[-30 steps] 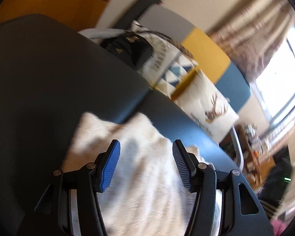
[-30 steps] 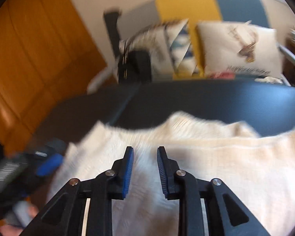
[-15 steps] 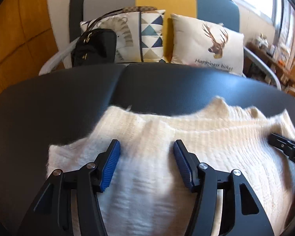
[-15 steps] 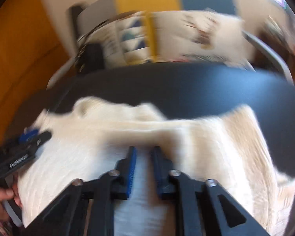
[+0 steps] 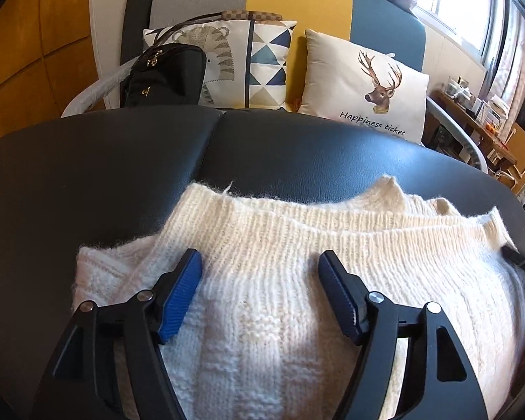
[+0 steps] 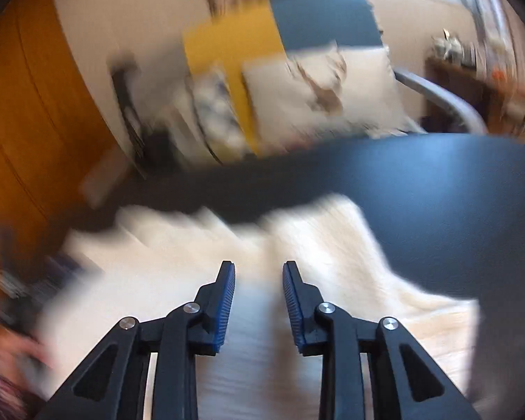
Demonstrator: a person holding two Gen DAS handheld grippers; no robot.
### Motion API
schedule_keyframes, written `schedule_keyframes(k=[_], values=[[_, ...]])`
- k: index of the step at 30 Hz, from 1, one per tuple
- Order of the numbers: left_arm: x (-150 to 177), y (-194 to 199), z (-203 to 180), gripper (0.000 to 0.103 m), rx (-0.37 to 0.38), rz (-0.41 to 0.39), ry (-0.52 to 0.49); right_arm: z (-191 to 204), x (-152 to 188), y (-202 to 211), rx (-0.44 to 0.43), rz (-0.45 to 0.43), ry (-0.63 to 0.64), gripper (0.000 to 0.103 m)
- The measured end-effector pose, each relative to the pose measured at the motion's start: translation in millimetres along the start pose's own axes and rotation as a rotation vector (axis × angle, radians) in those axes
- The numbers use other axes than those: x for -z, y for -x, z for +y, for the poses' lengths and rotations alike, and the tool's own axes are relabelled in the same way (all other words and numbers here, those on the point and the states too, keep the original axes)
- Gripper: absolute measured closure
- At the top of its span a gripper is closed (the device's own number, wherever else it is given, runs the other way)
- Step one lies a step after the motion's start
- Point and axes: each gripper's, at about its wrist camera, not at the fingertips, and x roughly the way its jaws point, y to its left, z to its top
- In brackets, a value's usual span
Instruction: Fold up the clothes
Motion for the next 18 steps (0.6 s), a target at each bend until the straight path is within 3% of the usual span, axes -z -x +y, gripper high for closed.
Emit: schedule_keyframes(k=[1,2,3,4,7,11,17,18], values=[[3,2,0,0.031,0.002,-0.003,-0.004,-5,2,-1,0.016,0.011,0.002,0.078],[6,5,0,0.031,0.002,-0.006,-0.007,-17,4,3,-0.022,-0.01,-0.065,0.081],[10,9,-1,0.031,0.006,-0.017,-0.014,-27,8,6,-0.015,-0.009,-0.111,0.09],[14,12,-2,0.031,0.009,-0.022,-0.017,-35,14,9,-0.026,-0.011,-0.136,0.092],[26,21,-8,0.031,0.012,-0.02,-0.026,-48,36,24,-0.093,-0.029,-0.176,0.092],[57,48,-17,0.031,-0.02,-0.012,-0.056,-46,63,48,-0.093,-0.031,-0.153,0.09],[86,88,-2,0.03,0.064,-0.005,0.03,-37,97,78,-0.119,-0.017,-0.184,0.089],[83,90,-1,0.03,0.069,-0.012,0.044,-34,96,84,-0.114,-0.044,-0.189,0.085]])
